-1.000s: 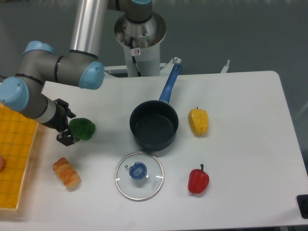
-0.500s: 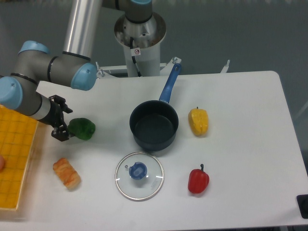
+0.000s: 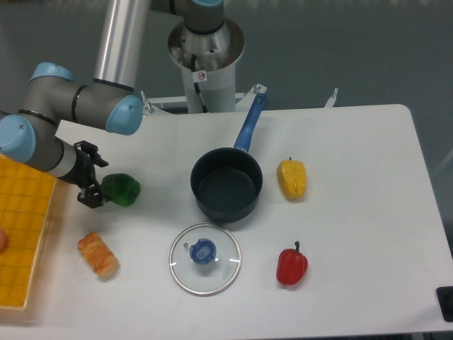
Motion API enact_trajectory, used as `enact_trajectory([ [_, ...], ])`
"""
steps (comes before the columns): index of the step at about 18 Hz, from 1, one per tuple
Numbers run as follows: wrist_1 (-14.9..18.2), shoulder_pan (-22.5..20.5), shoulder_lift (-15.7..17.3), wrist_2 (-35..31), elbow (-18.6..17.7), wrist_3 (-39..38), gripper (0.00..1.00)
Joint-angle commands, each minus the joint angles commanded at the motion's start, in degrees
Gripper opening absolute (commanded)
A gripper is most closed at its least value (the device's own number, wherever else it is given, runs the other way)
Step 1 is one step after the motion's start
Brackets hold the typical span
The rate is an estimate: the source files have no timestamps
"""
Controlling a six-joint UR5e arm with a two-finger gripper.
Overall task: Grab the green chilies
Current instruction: 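Lower the open gripper around the green bell pepper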
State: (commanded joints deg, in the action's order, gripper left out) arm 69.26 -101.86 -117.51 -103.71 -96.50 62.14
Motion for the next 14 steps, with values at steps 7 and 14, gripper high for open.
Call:
enact_trajectory([
  [7,0.2,-0.5,-0.3,-0.6,0.0,0.1,0.97],
  [14,0.4,-1.2,-0.3,-1.1,-1.0,0.2,0.85],
])
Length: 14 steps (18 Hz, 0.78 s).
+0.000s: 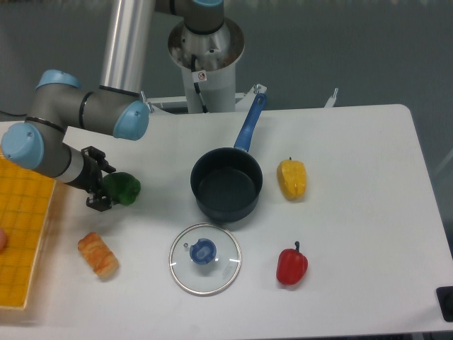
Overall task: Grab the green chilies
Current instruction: 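Lower the open gripper around the green bell pepper, then close the gripper on the green bell pepper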
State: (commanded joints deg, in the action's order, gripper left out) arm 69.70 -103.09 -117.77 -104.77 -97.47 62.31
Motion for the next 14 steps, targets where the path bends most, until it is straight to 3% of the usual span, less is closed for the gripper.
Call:
enact_trajectory([
  [1,0.0,0.0,-0.1,-0.3,0.0,0.0,0.85],
  [3,0.0,-0.3,0.0,-0.4,0.0,-0.2,0.78],
  [4,0.3,-0.4,0.0,-0.4,0.0,-0.2,0.70],
  [6,0.5,-0.8,0.2,-0.4,0.1,-0.2,0.69],
  [7,0.7,-1.1,0.3,-0.4,0.1,-0.2,0.63],
  [14,1.6,-3.2,3.0,0.1,0.9,-1.0,0.58],
])
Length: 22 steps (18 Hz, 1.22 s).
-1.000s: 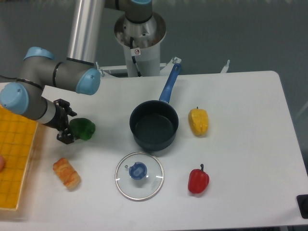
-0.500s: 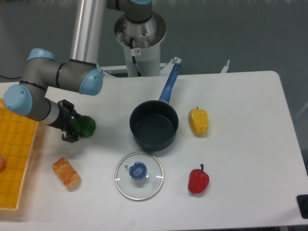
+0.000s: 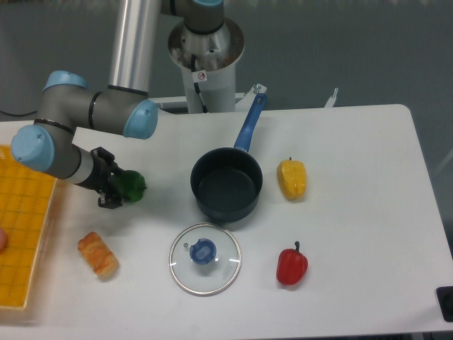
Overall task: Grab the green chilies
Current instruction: 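Close the gripper on the green bell pepper, then lift the green pepper and carry it toward the saucepan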
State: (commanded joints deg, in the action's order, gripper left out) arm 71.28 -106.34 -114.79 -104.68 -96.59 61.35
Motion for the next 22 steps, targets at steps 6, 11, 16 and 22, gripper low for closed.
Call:
enact_trajectory([
  [6,0.8,-4.6,3.7,1.8,2.5,-1.8,0.58],
  [11,0.7,-7.9,6.8,3.3,3.3,-2.6,0.58],
  [16,0.7,-13.4,8.2,4.0,4.0,-2.4,0.58],
  [22,0.8,-21.5,10.6,8.4,5.5,-1.4,0.58],
])
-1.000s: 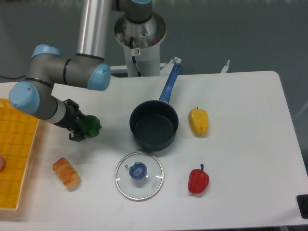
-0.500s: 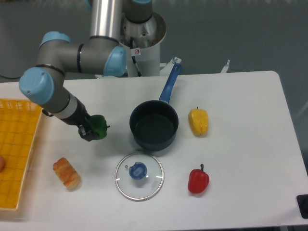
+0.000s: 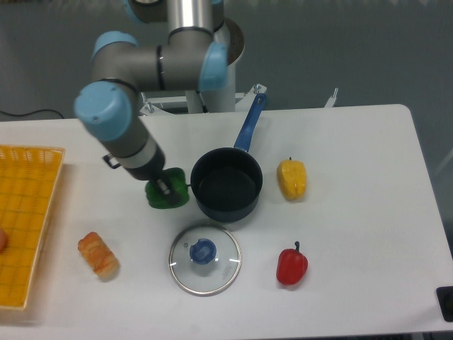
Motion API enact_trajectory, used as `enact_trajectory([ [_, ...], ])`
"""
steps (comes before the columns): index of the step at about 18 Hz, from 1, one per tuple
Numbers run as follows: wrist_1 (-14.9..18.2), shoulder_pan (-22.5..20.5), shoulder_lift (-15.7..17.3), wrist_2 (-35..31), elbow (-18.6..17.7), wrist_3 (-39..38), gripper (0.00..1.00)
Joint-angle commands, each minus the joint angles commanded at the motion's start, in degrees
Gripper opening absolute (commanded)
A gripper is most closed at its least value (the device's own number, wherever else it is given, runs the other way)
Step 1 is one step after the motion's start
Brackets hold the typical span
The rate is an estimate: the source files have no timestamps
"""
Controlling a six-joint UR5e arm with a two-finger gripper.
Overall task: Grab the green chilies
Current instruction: 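Lift the green pepper and carry it toward the saucepan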
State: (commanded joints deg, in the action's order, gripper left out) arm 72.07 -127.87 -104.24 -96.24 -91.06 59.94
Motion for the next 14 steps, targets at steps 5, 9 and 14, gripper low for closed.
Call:
enact_trajectory([
  [5,0.0,-3.3,0.4,0.1,-0.3,1.9,0.58],
  [9,0.2,-6.4,0.4,0.3,-1.1,3.3,0.58],
  [14,0.3,-8.4,0.4,0.7,-1.1,3.8,0.58],
])
